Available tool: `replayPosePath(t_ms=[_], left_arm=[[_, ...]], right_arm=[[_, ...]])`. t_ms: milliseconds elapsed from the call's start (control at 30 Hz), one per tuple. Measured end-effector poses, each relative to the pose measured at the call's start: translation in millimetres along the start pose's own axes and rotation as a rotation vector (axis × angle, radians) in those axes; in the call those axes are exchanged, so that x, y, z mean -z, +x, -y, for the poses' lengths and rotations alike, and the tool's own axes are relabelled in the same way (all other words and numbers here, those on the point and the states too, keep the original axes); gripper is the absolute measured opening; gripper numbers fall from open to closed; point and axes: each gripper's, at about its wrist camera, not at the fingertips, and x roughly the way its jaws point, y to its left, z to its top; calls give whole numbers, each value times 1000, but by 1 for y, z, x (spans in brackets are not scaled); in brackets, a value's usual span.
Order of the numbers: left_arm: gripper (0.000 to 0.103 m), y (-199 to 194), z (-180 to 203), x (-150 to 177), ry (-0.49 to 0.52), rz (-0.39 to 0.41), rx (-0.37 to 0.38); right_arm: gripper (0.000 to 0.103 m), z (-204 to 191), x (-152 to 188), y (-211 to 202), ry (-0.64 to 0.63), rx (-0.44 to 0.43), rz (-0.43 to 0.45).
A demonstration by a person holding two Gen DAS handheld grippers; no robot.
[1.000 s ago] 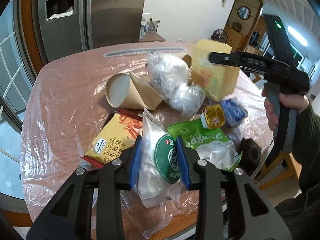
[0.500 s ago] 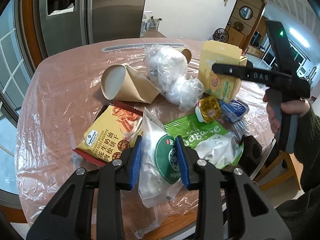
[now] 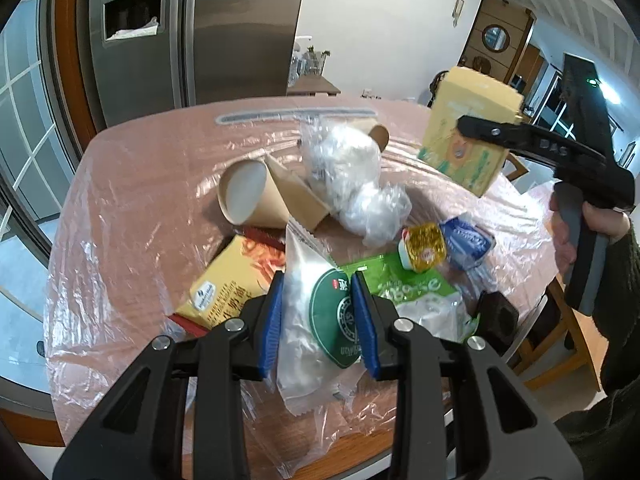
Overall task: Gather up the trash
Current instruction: 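Carry the packet and yellow box with both grippers down to the black bin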
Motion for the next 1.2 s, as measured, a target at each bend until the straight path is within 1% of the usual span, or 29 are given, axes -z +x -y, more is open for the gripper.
replayPosePath(t_ms=[133,300,467,767,1000,1100,1200], left_arm=[[35,-10,1,-6,-10,26,13],[35,-17,9,-4,0,41,5],[35,-22,17,3,14,38,6],[35,-40,36,15,33,53,35],[35,-50,53,27,53,51,66],[35,-55,61,36,61,42,90],[35,-60,71,46,93,29,105]], right_arm=[[78,2,-4,-20,3,-61,24],[78,2,9,-40,-16,-115,8],[78,2,28,-55,-46,-137,-23],[78,-5,61,-88,-117,-174,-68],[78,-11,79,-107,-142,-220,-95],[78,-11,84,-113,-145,-239,-108],[78,-13,91,-120,-160,-267,-127]])
